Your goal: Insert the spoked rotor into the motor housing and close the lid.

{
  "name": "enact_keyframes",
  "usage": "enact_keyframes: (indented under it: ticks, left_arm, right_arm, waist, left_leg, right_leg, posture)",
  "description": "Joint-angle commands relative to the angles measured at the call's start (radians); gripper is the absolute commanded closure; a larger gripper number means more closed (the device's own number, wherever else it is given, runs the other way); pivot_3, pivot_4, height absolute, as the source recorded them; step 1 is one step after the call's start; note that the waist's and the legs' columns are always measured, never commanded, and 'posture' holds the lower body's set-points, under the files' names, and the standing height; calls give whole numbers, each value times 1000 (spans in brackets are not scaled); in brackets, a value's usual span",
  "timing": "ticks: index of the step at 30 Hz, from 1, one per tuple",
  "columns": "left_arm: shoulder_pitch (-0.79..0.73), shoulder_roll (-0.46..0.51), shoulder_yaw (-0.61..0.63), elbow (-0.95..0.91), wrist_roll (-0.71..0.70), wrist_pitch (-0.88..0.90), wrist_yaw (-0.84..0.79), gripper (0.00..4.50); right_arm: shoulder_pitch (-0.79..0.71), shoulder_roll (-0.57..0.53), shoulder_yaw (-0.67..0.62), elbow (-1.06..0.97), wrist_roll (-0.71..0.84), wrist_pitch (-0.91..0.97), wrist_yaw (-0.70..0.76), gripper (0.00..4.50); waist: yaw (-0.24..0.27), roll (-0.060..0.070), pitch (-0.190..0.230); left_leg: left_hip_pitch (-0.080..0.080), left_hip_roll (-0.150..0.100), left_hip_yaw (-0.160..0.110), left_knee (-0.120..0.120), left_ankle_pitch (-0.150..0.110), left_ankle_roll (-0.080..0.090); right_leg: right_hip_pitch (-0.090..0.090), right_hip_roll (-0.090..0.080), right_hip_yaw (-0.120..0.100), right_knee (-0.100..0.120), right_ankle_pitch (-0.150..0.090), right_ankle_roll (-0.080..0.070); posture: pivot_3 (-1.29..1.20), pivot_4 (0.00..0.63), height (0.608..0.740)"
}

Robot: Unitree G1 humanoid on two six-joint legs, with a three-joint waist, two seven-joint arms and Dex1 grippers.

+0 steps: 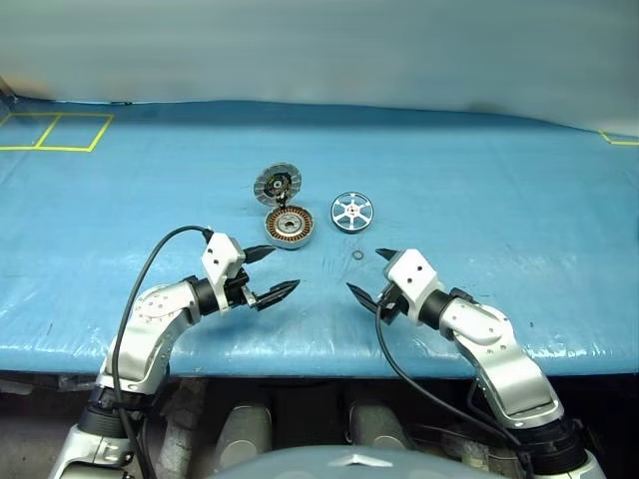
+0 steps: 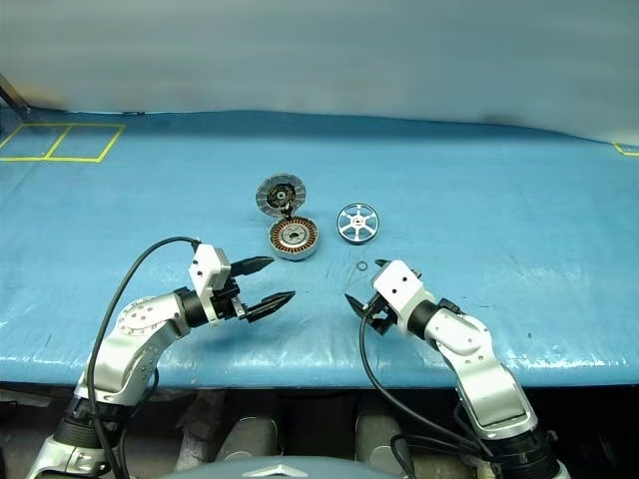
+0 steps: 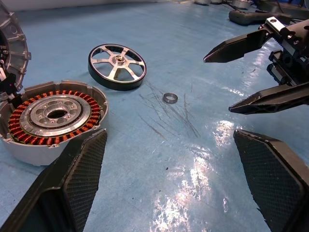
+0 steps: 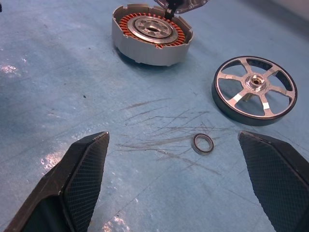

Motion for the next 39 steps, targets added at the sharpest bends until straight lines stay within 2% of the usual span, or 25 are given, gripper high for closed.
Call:
enact_keyframes:
  ticks: [1,32,39]
  left_arm:
    - [-16,-1,13,-41,-8,-11,1,16]
    - [-26,-3,15,-35,-3,-17,21,16]
    - [-10,13,64,-15,-1,-22,44,16]
  right_arm:
    - [-13,-1,-5,-19,-9,-22,-8,0]
    - [-80,18,26,16,-21,-44,-5,0]
    - [-303,4,152,142,-88,-76,91,0]
  waist:
    - [0,0,0]
    - [-1,0,0]
    - [-4,0,1]
  left_leg:
    - [0,0,0,0,0,0]
    - [0,0,0,0,0,0]
    - [1,0,1,0,0,0]
  right_leg:
    - [0,0,0,0,0,0]
    - [0,0,0,0,0,0]
    - [0,0,0,0,1,-1]
  posture:
    - [0,150,740]
    - [0,150,740]
    - [0,150,740]
